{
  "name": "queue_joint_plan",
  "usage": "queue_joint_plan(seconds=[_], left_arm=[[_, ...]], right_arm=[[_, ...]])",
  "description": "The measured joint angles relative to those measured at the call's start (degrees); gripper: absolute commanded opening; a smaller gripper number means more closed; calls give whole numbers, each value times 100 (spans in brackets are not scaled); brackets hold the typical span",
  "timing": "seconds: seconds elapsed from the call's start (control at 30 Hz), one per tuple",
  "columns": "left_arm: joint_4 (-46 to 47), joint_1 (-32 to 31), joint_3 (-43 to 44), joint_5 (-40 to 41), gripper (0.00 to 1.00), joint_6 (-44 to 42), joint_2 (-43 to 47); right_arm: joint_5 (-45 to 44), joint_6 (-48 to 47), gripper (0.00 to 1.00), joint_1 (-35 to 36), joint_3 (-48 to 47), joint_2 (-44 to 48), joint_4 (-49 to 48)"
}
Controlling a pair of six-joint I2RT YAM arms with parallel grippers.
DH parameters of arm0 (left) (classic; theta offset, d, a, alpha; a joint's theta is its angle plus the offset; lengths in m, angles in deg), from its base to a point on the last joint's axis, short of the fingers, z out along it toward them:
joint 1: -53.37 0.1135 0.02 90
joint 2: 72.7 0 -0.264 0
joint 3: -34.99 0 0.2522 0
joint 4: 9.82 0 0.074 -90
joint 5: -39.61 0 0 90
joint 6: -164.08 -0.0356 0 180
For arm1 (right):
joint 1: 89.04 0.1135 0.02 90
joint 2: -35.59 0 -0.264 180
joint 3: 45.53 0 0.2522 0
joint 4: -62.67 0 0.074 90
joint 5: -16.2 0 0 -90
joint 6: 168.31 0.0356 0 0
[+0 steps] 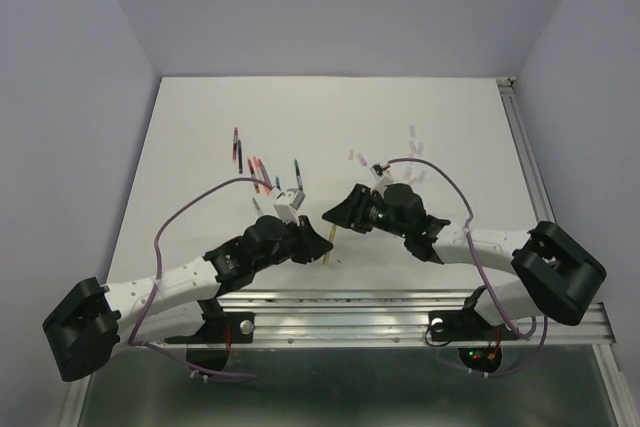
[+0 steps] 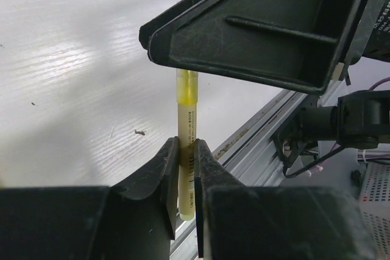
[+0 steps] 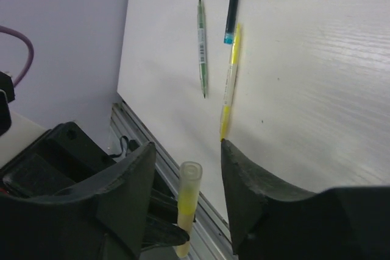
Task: Open the pen caps
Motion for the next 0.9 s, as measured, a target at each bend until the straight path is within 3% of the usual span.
queue_joint_plan(seconds=[0.13, 0.3, 0.4, 0.43, 0.47, 0.57, 0.77, 0.9], left_arm=[[-116, 0, 0, 85, 0, 96, 87], [-321, -2, 4, 323, 0, 201, 249], [-424, -2, 4, 420, 0, 254, 289], [-444, -2, 4, 444, 0, 258, 291], [-459, -2, 7, 455, 0, 260, 291], [-505, -2, 24, 468, 0, 262, 291], [-599, 0, 46, 485, 0, 271, 354], [-660, 26, 46, 592, 0, 267, 514]], right_arm=[[-17, 17, 35, 74, -87, -125, -20], [-55, 15, 34, 138, -127, -149, 48], [-76, -22, 24, 190, -192, -149, 155], [-76, -26, 13, 208, -205, -149, 164], [-81, -33, 9, 221, -212, -149, 170], [-94, -50, 1, 234, -229, -146, 201], [-264, -146, 1, 262, -409, -146, 487], [-662, -365, 1, 369, -898, -146, 1233]])
